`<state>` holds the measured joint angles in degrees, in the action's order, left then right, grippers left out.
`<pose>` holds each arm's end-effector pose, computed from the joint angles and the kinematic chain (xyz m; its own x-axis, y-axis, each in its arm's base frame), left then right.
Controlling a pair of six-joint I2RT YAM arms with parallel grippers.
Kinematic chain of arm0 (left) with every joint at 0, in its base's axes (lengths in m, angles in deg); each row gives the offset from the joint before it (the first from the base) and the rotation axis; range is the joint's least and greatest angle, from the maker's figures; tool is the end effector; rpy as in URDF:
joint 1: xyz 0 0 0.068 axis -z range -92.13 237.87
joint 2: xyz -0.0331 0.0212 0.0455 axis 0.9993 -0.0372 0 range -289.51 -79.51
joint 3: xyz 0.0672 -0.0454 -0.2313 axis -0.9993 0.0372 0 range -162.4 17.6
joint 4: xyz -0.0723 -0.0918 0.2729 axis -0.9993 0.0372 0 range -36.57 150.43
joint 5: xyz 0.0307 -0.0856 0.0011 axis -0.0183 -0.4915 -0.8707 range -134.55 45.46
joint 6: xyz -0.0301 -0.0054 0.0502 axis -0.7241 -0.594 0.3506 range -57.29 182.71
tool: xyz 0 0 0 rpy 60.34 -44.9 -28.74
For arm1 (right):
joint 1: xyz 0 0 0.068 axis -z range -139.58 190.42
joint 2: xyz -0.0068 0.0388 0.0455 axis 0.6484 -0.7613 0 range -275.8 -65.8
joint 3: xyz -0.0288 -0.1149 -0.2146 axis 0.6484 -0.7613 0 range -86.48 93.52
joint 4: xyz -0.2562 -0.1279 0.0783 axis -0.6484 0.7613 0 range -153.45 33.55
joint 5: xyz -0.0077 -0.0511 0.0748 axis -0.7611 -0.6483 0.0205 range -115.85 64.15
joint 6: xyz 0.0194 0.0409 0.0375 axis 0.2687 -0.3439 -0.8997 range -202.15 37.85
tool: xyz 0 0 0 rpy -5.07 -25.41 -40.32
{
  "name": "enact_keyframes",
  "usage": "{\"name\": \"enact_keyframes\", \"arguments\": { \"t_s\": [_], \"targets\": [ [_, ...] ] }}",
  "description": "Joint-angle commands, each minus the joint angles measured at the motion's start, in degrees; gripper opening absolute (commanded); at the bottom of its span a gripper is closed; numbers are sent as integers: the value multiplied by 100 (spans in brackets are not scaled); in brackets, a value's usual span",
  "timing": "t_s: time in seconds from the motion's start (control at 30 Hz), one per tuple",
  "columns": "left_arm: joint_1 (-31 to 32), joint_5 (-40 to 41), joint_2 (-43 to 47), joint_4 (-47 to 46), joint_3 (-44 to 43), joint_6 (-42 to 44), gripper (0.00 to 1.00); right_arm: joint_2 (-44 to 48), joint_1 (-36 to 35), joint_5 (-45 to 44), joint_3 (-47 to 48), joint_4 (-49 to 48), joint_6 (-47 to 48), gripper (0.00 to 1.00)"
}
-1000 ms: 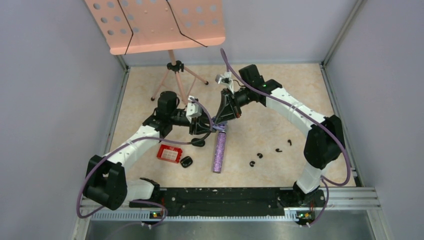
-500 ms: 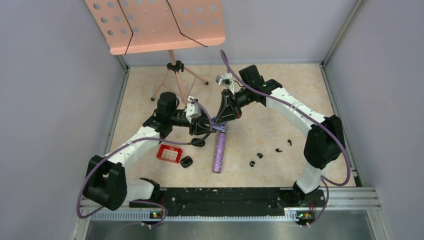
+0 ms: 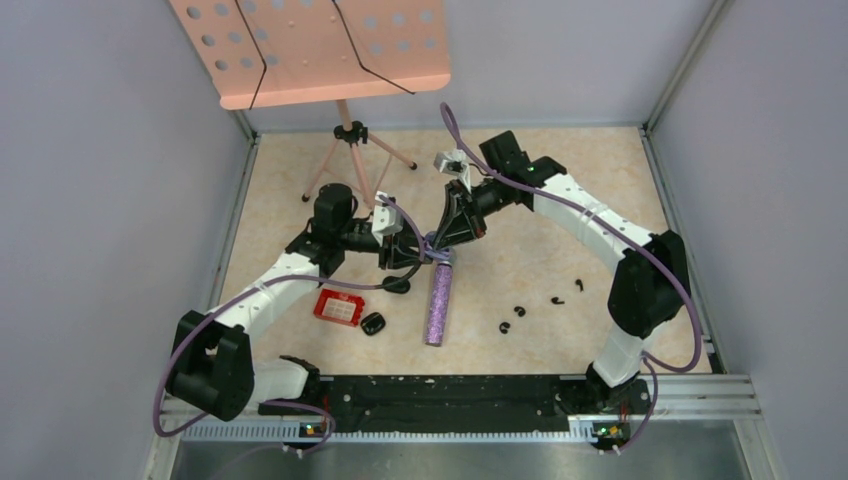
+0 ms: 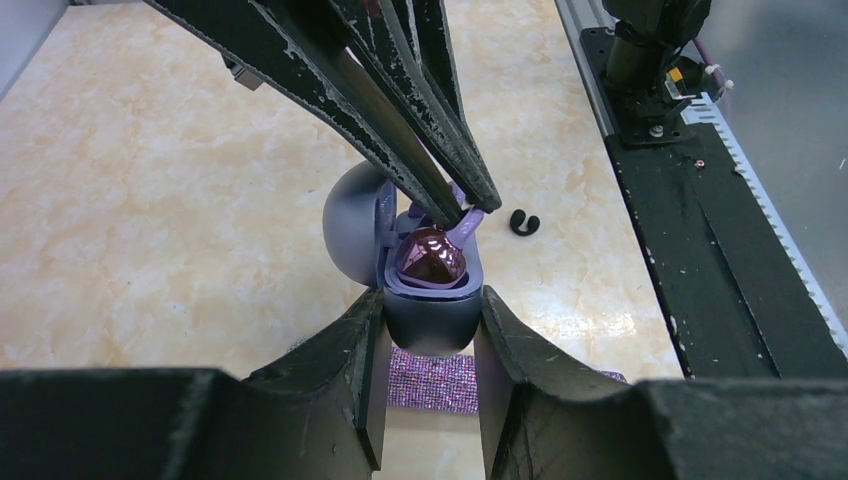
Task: Insert the wireless bluetooth earbuds into the charging case
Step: Place the earbud in the charging case.
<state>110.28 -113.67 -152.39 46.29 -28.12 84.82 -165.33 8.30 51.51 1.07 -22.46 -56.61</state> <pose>0.2744 -0.1562 0.2322 0.0634 0.1189 -0.9909 0.9969 -0.0541 0.0573 0.3149 0.2468 0.2791 -0.3453 -0.3281 -0.8793 -0.8455 -0.2978 0.4432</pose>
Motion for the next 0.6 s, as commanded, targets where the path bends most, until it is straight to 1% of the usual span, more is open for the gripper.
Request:
{"name": "enact_keyframes", "arguments": {
  "t_s": [0.0, 0.1, 0.23, 0.47, 0.57],
  "targets": [
    [46, -519, 223, -769, -169, -63, 0, -92, 65, -581, 253, -76, 359, 9],
    [48, -528, 217, -770, -158, -58, 0, -142, 52, -606, 333, -83, 376, 9],
    [52, -518, 213, -785, -153, -58, 0, -205, 47, -568, 447, -101, 273, 14],
    [41, -506, 234, -843, -114, -76, 0, -163, 46, -677, 501, -92, 171, 16],
    [33, -489, 208, -935, -104, -221, 0, -135, 43, -725, 491, -84, 160, 19]
  ]
}}
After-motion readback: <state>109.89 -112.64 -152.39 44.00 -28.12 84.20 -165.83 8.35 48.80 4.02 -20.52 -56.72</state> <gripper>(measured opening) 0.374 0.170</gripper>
